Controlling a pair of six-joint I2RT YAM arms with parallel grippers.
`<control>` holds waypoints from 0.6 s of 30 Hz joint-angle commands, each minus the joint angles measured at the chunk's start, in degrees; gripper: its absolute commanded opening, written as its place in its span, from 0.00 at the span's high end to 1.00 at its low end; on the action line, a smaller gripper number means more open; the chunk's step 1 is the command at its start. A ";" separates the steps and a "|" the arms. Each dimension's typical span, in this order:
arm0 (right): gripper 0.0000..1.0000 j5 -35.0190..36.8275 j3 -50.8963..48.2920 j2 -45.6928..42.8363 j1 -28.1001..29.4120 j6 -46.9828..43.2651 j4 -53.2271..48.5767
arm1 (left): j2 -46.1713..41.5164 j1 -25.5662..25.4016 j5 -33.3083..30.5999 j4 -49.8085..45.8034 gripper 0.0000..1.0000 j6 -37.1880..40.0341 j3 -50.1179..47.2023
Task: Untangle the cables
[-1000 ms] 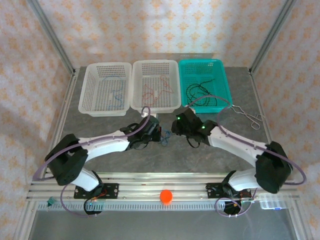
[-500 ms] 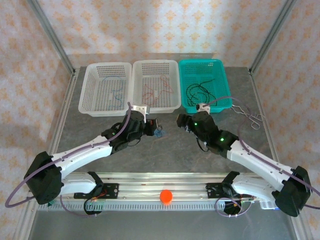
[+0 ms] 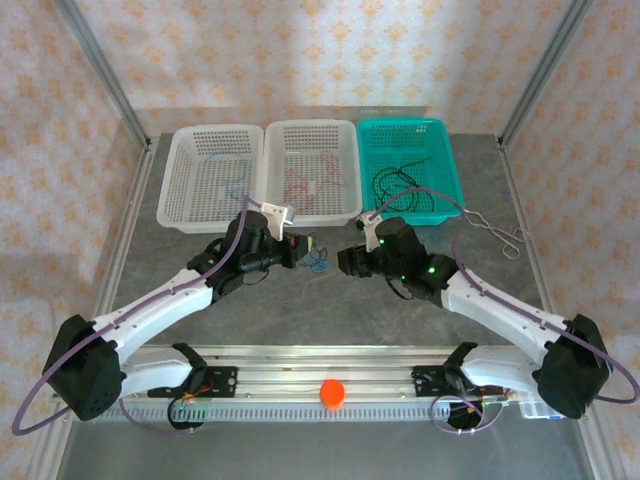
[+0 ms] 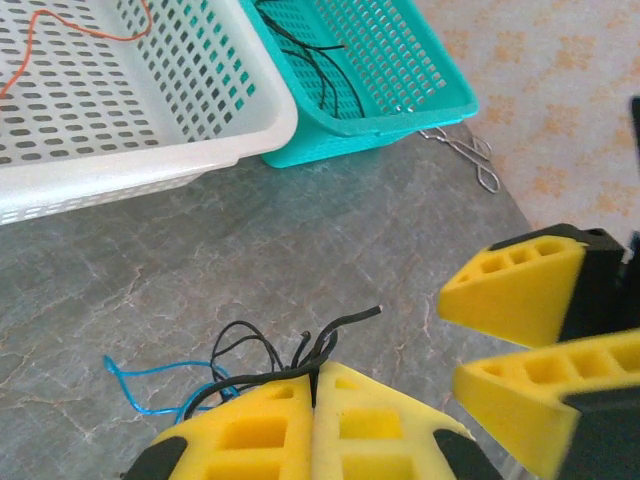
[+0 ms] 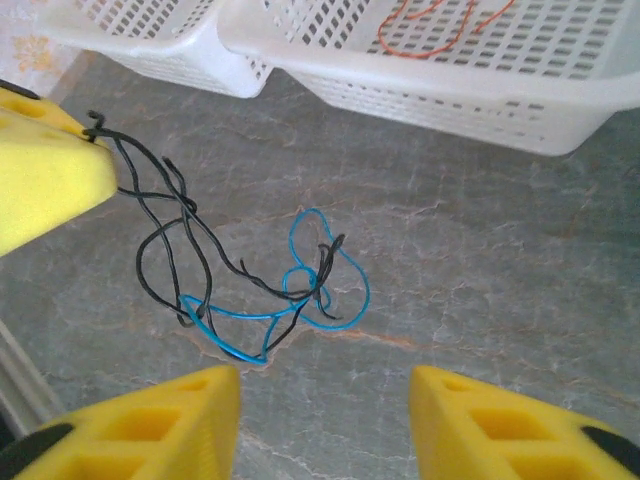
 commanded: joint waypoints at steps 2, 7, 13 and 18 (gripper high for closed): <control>0.56 -9.20 1.12 0.58 -0.71 -2.05 4.82 | -0.95 0.72 5.15 2.51 1.00 1.99 0.11; 0.57 -13.47 1.90 3.20 -0.72 -2.71 6.34 | -0.47 0.80 5.96 2.78 1.00 2.07 0.56; 0.53 -11.14 2.63 7.66 -0.72 -1.78 8.09 | -0.03 0.80 7.14 3.60 1.00 1.81 0.45; 0.50 -12.98 3.58 10.56 -0.73 -0.85 10.92 | 0.56 0.80 8.60 4.32 1.00 1.52 0.38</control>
